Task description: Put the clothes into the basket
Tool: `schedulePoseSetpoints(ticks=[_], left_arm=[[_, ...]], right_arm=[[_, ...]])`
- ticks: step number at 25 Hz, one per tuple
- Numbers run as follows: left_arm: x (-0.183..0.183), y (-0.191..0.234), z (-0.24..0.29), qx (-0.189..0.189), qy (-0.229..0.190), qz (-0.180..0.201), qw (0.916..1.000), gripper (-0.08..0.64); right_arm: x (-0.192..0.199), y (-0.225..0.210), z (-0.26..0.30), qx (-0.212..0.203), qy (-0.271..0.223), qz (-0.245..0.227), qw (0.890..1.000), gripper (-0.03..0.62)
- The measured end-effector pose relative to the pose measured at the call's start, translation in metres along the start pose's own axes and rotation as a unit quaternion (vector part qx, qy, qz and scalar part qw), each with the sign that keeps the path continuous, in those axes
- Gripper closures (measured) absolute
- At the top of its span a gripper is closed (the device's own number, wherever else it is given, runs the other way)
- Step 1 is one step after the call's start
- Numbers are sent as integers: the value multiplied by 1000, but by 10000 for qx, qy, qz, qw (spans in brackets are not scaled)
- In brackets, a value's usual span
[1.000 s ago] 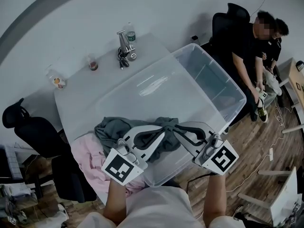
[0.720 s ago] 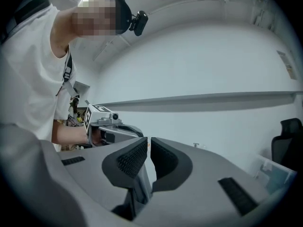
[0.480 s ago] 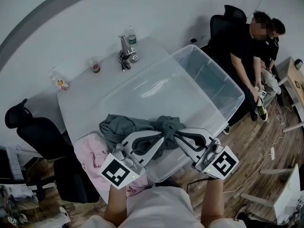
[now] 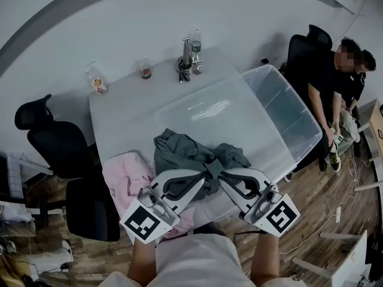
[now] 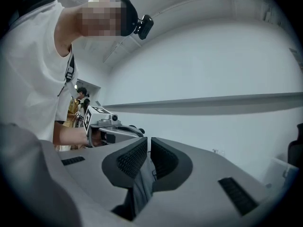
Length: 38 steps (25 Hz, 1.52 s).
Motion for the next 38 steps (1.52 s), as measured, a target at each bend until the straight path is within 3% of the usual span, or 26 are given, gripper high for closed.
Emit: schedulePoseSetpoints(ticks=[8, 13, 24, 29, 33, 38], left_arm=[[3, 9, -88, -810, 88, 87, 9966, 560], [5, 9, -136, -1218, 101, 112, 9924, 558], [19, 2, -209, -1879, 186, 92, 9820, 560], [31, -4, -237, -2150, 285, 135, 9761, 558], [47, -8, -260, -2373, 331, 70, 9709, 558], [75, -15, -287, -2698, 403, -230, 9618, 560]], right_arm=[[-9, 68, 60, -692, 148, -499, 9962, 566], [-9, 105, 86, -1085, 218, -570, 9922, 566], [7, 166, 134, -1679, 603, -847, 9803, 563], [20, 194, 155, -1975, 739, -1161, 9706, 553], [46, 217, 171, -2223, 1102, -1237, 9608, 487], [88, 245, 186, -2637, 1689, -1643, 9354, 394]])
Point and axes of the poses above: the fingertips, and each gripper's own axes: z forward along the fingers, y to its left, x out of its underside, the point moved 1 cm from there along -z, backward along the fingers, and after that the axes turned 7 degrees about x, right-handed, at the moved point
